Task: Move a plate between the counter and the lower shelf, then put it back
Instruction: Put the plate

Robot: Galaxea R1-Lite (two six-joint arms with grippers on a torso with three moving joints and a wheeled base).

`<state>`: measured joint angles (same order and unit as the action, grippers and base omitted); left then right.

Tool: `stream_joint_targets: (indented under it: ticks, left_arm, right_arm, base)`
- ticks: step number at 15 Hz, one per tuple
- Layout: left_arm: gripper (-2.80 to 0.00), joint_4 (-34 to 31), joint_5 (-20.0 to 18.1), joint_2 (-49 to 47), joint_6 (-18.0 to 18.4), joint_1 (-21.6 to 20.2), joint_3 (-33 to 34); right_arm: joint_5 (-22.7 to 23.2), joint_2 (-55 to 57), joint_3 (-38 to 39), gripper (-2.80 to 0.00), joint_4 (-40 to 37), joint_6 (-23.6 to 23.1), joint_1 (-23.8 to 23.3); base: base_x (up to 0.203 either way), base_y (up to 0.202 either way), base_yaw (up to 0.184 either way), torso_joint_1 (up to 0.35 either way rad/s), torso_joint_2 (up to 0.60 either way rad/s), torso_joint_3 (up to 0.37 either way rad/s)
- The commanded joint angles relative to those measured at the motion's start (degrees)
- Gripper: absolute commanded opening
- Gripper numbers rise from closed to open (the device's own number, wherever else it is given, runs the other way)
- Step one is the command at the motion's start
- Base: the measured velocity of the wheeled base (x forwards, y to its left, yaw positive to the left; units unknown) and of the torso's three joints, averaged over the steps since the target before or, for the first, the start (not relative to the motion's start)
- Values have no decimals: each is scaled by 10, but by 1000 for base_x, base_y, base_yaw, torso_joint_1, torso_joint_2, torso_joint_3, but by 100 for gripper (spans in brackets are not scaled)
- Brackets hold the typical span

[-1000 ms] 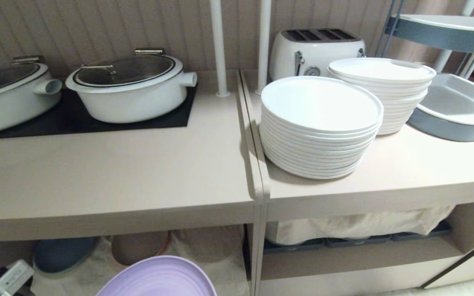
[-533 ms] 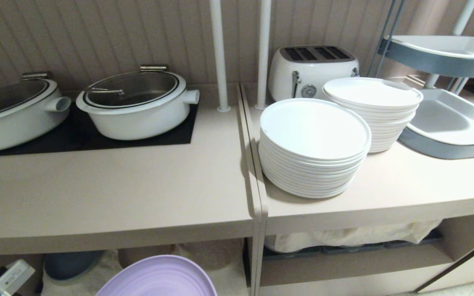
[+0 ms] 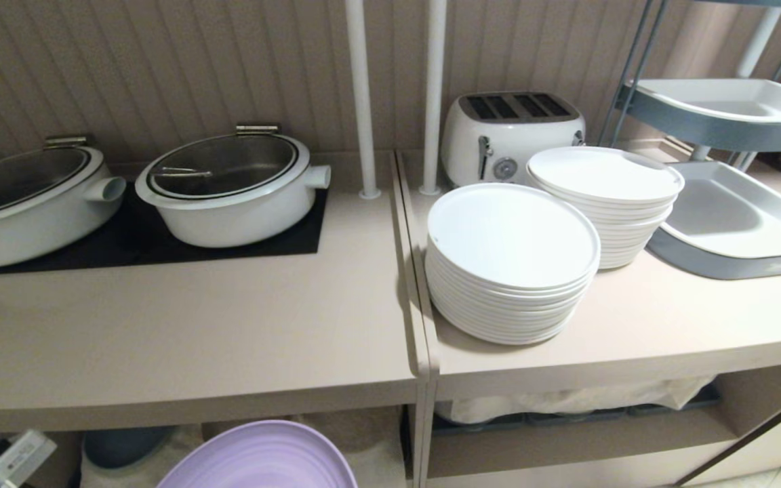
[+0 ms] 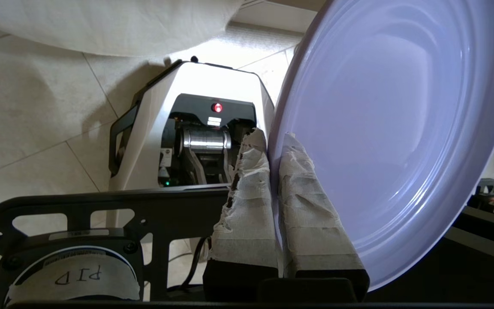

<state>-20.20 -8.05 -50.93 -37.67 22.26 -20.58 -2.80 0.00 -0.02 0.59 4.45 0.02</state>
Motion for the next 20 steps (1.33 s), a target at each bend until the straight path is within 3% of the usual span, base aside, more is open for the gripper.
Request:
stream_joint_targets:
  ticks: [1,11,20]
  left_arm:
    - [-280,-1,0,0,-2,0,0]
    - [-280,-1,0,0,-2,0,0]
    - [-280,-1,0,0,-2,0,-1]
  right_arm:
    - [0,0,0,-280,0,0,0]
    - [0,0,0,-280,0,0,1]
    - [0,0,0,-280,-1,1,1]
  base:
    - [0,0,0,165,-320,-163]
    - [0,0,0,150,-307,-155]
    - [0,0,0,0,0,0]
